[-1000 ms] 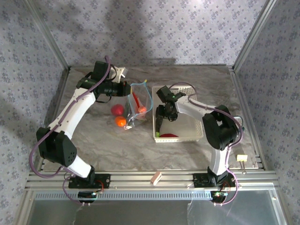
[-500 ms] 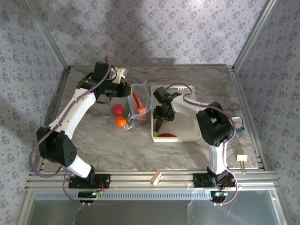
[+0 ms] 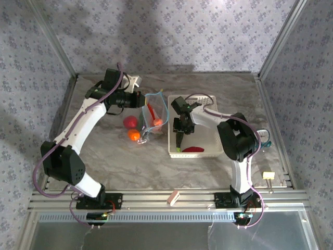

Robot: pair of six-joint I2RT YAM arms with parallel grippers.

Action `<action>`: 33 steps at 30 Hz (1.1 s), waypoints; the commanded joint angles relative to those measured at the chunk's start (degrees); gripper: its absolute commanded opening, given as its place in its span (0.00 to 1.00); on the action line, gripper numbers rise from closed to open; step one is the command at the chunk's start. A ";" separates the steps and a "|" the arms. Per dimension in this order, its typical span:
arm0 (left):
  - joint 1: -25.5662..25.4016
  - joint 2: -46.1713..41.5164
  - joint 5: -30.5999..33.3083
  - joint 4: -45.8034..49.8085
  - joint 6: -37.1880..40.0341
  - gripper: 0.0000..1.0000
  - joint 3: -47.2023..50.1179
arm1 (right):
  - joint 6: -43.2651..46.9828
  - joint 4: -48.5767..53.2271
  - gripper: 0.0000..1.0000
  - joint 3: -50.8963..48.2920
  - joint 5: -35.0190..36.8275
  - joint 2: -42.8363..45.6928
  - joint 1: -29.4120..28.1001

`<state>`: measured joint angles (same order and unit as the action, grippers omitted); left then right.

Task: Place the food in the zip-top bag and seal the zipper

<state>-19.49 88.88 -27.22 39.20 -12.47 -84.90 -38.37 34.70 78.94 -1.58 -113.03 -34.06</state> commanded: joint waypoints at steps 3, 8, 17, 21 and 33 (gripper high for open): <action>0.33 -1.41 -0.72 0.73 1.13 0.10 -0.52 | 0.92 0.83 0.33 0.32 2.93 5.72 1.78; 0.33 -0.66 -0.86 1.07 1.19 0.10 -0.78 | 1.94 0.01 0.33 3.44 7.59 12.08 2.36; 0.15 0.40 -0.55 1.79 1.48 0.09 -0.91 | 12.76 -6.48 0.32 10.73 20.65 22.58 -2.68; 0.06 0.33 -0.63 1.76 1.31 0.10 -1.12 | 16.73 -12.42 0.32 11.02 23.17 24.24 -6.39; 0.00 0.94 -3.45 1.10 -0.01 0.10 -1.60 | 25.64 -39.25 0.32 2.86 33.05 18.89 -17.15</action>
<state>-19.49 89.62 -28.75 40.10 -12.05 -84.93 -16.25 4.29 83.09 26.81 -92.20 -50.04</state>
